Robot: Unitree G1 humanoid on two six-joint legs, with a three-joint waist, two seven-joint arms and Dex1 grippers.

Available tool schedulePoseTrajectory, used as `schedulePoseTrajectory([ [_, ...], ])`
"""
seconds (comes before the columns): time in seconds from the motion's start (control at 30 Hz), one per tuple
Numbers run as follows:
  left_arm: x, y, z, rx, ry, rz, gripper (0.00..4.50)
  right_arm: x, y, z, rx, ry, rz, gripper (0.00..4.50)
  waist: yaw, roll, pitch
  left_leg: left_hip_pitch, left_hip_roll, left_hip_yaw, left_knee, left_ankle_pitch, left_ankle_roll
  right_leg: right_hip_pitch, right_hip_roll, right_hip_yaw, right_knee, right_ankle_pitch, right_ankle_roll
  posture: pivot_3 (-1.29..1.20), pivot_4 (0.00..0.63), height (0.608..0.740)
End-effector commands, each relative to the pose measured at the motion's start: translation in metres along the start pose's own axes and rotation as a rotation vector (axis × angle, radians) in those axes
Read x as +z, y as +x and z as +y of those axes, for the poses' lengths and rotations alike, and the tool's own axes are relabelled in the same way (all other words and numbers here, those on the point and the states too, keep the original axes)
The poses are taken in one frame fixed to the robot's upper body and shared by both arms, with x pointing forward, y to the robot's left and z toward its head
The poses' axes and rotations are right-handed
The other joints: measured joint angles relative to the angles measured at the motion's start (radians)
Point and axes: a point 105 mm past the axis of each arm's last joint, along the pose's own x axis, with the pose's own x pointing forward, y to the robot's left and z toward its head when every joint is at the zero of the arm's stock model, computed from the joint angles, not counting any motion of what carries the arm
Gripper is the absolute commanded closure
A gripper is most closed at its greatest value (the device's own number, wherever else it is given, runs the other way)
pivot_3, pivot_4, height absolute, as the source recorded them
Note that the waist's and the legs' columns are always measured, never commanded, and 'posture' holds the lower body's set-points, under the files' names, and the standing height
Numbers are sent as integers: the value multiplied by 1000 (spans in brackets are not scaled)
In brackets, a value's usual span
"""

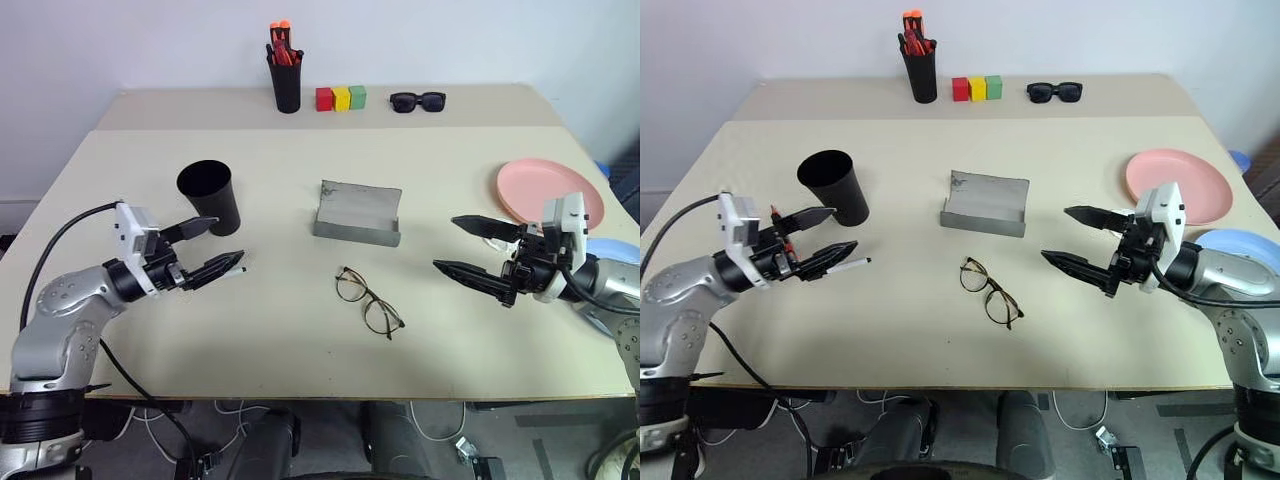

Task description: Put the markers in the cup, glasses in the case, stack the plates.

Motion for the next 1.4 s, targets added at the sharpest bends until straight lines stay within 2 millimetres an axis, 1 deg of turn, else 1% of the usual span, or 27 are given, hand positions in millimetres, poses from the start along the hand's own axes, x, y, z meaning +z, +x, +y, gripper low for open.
schedulePoseTrajectory([
  [0.03, 8, -2, 6, 8, 31, -6, 0, 14, 2, 4, 2, -57, -31, 104, 1, 0, 0, 0, 0, 0, 0, 0, 0, 0, 0, 0, 0, 0, 0, 0, 150, 740],
  [0.13, 6, 4, 5, -2, 26, 1, 0, 11, -1, 2, -16, -60, -33, 104, 3, 0, 0, 0, 0, 0, 0, 0, 0, 0, 0, 0, 0, 0, 0, 0, 150, 740],
  [0.2, 9, 10, 5, -11, 27, -8, 0, 12, -4, 2, -33, -61, -40, 104, 6, 0, 0, 0, 0, 0, 0, 0, 0, 0, 0, 0, 0, 0, 0, 0, 150, 740],
  [0.37, 12, 10, 11, -11, 51, -4, 0, 12, 0, 4, -39, -68, -53, 104, 1, 0, 0, 0, 0, 0, 0, 0, 0, 0, 0, 0, 0, 0, 0, 0, 150, 740],
  [0.4, 14, 8, 13, -2, 58, -4, 0, 12, 2, 4, -30, -71, -59, 104, -1, 0, 0, 0, 0, 0, 0, 0, 0, 0, 0, 0, 0, 0, 0, 0, 150, 740],
  [0.5, 20, -5, 21, 57, 64, 0, 0, 11, 17, 7, 2, -79, -87, 104, -6, 0, 0, 1, 1, 1, 0, 0, 0, 0, 0, 0, 0, 0, 0, 0, 150, 740],
  [0.6, 18, -25, 29, 124, 46, 33, 0, 11, 33, 10, 31, -87, -112, 104, -7, 0, 0, 1, 3, 1, -1, 0, 0, -1, 2, 0, 0, 0, -1, 0, 150, 740],
  [0.63, 18, -28, 27, 142, 39, 43, 0, 11, 36, 10, 42, -90, -119, 104, -5, 0, 0, 1, 4, 1, -1, 0, 0, -1, 2, 0, 0, 0, -1, 0, 150, 740],
  [0.67, 18, -31, 29, 169, 25, 60, 0, 13, 39, 10, 53, -96, -125, 104, -3, 0, 0, 0, 4, 1, -1, 0, 0, -1, 2, 0, 0, 1, -1, 0, 150, 740],
  [0.77, 18, -47, 43, 272, 8, 118, 0, 20, 49, 12, 81, -108, -156, 104, 4, -1, 0, 0, 4, 1, -1, 0, 0, -2, 2, 0, 0, 1, -1, 0, 150, 740],
  [0.83, 11, -61, 54, 364, -38, 174, 0, 21, 55, 15, 102, -108, -168, 104, 3, -1, 0, 0, 4, 1, -1, 0, -1, -2, 2, 0, 0, 1, -1, 0, 150, 740],
  [0.93, 1, -79, 62, 480, -44, 270, 0, 19, 63, 19, 128, -116, -172, 104, -1, -1, 0, 0, 4, 1, -2, 0, -1, -2, 2, 0, 0, 1, -1, 0, 150, 740],
  [1.03, -10, -104, 80, 715, -90, 352, 0, 20, 69, 22, 148, -110, -195, 104, -3, -1, 0, 1, 4, 1, -3, 0, -1, -2, 2, 1, 1, 1, -1, 0, 150, 740],
  [1.07, -11, -106, 84, 767, -115, 342, 0, 21, 71, 22, 153, -108, -204, 104, -2, -1, 0, 0, 4, 1, -3, 0, -1, -3, 3, 1, 1, 1, -1, 0, 150, 740],
  [1.1, -10, -104, 87, 785, -142, 320, 0, 22, 72, 24, 156, -111, -210, 104, -1, -1, 0, 1, 5, 1, -2, 0, -1, -3, 3, 1, 1, 1, -2, 0, 150, 740],
  [1.17, -10, -98, 89, 796, -198, 294, 0, 24, 74, 25, 159, -111, -217, 104, 6, -2, 0, 0, 4, 1, -2, 1, -2, -2, 3, 0, 1, 1, -2, 0, 150, 740],
  [1.23, -9, -89, 99, 846, -238, 290, 0, 25, 74, 29, 165, -112, -221, 104, 11, -2, 0, 0, 4, 0, -2, 1, -3, -2, 3, 0, 1, 2, -2, 0, 150, 740],
  [1.3, -6, -86, 109, 903, -237, 291, 0, 27, 72, 32, 169, -112, -224, 104, 13, -3, 0, 0, 4, 0, -1, 2, -4, -2, 3, 0, 1, 2, -3, 0, 150, 740],
  [1.4, -10, -93, 128, 1032, -250, 320, 0, 25, 71, 32, 154, -112, -221, 104, 9, -3, 0, 0, 4, 0, -2, 3, -5, -3, 4, 0, 1, 2, -3, 0, 150, 740],
])
